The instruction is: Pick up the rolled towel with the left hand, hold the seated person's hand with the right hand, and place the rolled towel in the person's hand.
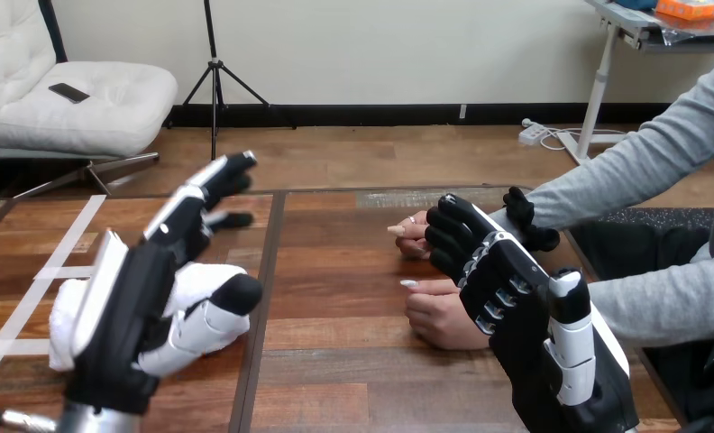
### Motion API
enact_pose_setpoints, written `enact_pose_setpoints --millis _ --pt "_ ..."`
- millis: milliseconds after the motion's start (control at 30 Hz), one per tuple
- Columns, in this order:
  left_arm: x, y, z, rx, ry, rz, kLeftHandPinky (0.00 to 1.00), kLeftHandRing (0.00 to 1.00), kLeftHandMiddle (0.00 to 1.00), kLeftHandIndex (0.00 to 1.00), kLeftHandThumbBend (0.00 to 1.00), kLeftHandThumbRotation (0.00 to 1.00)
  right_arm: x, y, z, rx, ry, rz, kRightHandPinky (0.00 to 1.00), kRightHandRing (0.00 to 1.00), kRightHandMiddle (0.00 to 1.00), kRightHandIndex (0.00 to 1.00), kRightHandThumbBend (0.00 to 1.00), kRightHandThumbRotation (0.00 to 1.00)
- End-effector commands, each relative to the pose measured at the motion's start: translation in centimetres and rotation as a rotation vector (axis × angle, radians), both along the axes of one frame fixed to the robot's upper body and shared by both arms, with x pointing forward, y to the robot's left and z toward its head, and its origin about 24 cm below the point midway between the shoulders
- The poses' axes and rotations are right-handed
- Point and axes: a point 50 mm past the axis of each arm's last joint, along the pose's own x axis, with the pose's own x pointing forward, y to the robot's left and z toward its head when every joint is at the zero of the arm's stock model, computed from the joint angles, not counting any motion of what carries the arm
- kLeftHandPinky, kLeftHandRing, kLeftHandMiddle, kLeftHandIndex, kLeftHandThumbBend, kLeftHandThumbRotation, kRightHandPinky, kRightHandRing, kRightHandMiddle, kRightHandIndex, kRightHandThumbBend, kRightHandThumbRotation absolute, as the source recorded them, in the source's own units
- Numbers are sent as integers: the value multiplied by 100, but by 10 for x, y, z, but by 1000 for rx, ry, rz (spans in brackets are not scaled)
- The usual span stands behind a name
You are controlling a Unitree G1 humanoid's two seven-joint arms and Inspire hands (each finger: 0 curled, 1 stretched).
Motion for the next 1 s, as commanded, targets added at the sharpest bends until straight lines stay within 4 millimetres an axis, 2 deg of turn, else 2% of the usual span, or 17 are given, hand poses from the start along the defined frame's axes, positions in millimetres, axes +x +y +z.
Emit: enact_pose_setpoints --millis 0,633,967 --pt "13 7 12 56 -80 17 75 87 91 86 96 87 12 2 14 5 -84 4 98 96 94 91 81 96" --pt "35 28 22 161 -107 82 82 90 91 87 95 84 13 3 14 6 -89 2 95 95 93 91 81 96" --pt "47 36 27 227 -112 75 85 91 92 88 91 82 14 3 14 9 -96 -2 96 96 93 91 80 96"
